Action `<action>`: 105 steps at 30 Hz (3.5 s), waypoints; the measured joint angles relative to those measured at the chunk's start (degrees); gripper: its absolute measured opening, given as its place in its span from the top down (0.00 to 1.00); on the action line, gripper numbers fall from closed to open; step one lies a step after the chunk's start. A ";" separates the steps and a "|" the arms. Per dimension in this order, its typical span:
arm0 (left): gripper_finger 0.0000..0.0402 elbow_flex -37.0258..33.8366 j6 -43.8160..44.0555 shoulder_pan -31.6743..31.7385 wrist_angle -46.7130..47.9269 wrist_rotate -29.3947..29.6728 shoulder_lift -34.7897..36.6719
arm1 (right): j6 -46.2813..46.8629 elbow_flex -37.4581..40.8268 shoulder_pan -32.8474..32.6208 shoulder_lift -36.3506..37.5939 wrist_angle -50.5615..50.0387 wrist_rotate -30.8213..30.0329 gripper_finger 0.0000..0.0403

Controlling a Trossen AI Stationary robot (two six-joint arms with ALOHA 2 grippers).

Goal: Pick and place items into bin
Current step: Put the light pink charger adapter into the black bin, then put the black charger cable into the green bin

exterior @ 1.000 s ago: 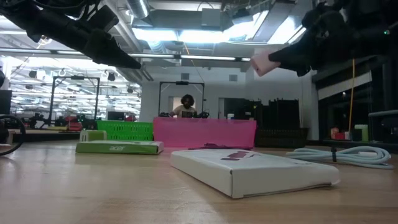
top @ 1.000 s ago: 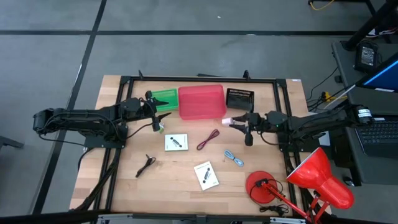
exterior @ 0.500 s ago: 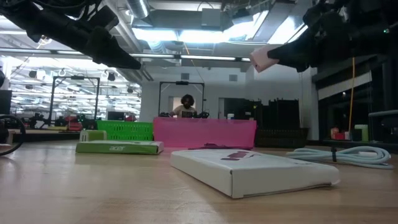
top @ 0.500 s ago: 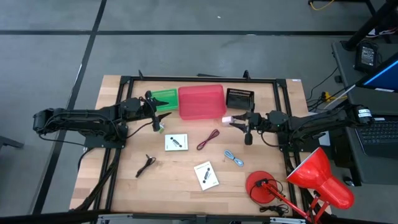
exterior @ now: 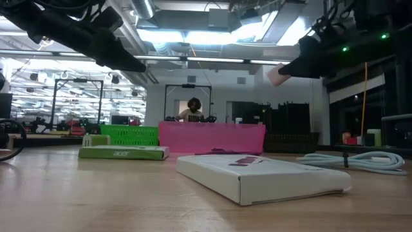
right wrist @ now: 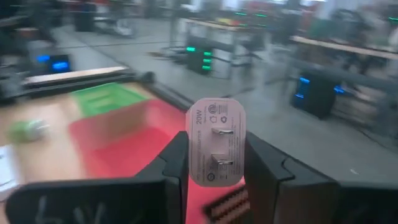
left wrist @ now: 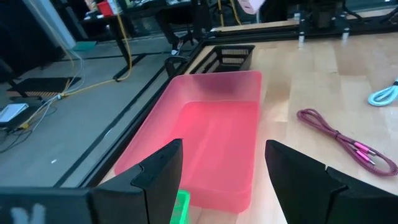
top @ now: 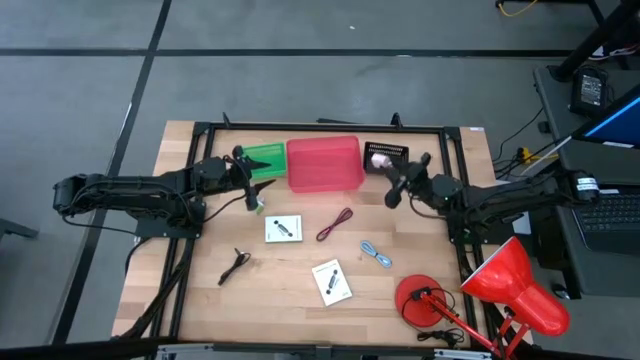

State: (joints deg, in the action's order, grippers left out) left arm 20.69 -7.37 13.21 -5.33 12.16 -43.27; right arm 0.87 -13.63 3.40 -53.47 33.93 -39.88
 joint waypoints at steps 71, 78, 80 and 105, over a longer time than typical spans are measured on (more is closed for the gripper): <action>0.44 0.00 2.13 0.00 -0.01 3.64 0.00 | 12.44 -30.56 26.14 -36.12 -46.49 19.70 0.77; 0.44 0.00 2.13 0.00 -0.01 3.64 0.00 | 12.52 -30.56 26.11 -36.22 -46.34 19.65 0.66; 0.44 0.00 2.13 0.01 -0.01 3.64 0.00 | 12.53 -30.56 26.11 -36.22 -46.34 19.62 0.63; 0.44 0.00 2.95 0.02 -0.01 3.63 0.00 | 6.57 -30.51 22.74 -19.09 -47.53 19.65 0.65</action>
State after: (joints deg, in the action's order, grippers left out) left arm 20.69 -4.42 13.23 -5.34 15.79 -43.27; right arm 7.44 -44.14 26.14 -72.56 -13.59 -20.23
